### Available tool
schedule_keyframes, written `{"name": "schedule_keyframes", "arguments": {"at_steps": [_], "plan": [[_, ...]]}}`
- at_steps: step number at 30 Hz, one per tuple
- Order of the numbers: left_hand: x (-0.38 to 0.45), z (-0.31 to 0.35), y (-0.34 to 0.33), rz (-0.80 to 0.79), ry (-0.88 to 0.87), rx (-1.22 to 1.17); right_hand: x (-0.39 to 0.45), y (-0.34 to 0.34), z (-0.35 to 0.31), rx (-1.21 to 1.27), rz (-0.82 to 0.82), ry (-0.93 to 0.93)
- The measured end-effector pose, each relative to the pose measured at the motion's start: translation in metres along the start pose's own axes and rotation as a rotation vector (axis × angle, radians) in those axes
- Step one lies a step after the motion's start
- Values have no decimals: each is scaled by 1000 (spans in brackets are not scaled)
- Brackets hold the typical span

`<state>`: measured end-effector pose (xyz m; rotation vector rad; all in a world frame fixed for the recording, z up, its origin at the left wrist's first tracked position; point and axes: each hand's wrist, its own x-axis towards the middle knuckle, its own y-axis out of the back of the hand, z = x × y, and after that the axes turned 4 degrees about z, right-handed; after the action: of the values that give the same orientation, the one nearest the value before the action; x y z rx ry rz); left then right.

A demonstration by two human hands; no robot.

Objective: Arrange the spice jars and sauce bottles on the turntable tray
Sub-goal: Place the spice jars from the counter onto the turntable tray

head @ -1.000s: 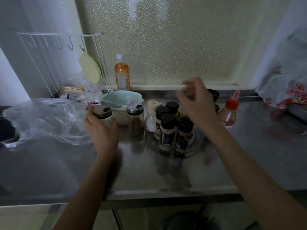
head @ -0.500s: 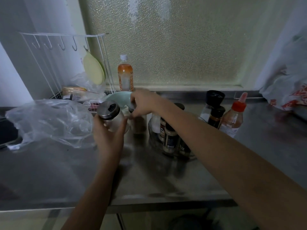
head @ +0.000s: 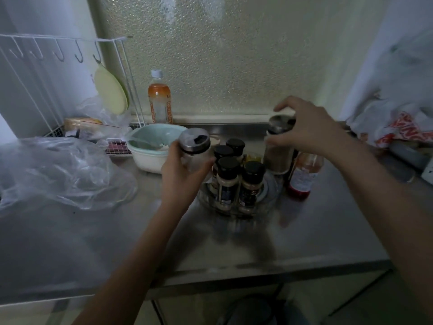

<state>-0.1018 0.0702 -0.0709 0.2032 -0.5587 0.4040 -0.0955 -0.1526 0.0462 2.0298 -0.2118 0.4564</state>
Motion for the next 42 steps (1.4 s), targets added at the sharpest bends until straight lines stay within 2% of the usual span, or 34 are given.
{"name": "schedule_keyframes", "arguments": {"at_steps": [7,12,18,23,27,29,31,33,34,36,39,42], "plan": [[13,-8,-7,-146,83,-24,-27,-37,23,70,16,-41],[29,-16,-2,-321,147,-99,-29,-49,23,101,-102,-26],[41,-19,5,-460,285,-196,-39,-52,24,145,-121,-7],[45,-20,6,-604,244,-3,-47,-50,25,245,-135,-35],[42,-23,7,-564,237,35,-54,-52,18,240,-139,-7],[34,-25,11,-497,269,38,-58,-53,16,297,-119,-66],[19,-27,13,-426,268,23,-58,-54,15,406,-2,-159],[3,-32,9,-346,304,-17,-49,-59,25,376,137,-185],[-2,-37,7,-310,349,-43,-42,-64,31,325,139,-188],[-6,-47,4,-258,430,-107,-30,-78,42,203,24,-150],[-6,-64,5,-309,450,-51,-19,-97,51,67,-190,12],[-6,-68,3,-357,385,31,-9,-104,53,81,-238,48]]}}
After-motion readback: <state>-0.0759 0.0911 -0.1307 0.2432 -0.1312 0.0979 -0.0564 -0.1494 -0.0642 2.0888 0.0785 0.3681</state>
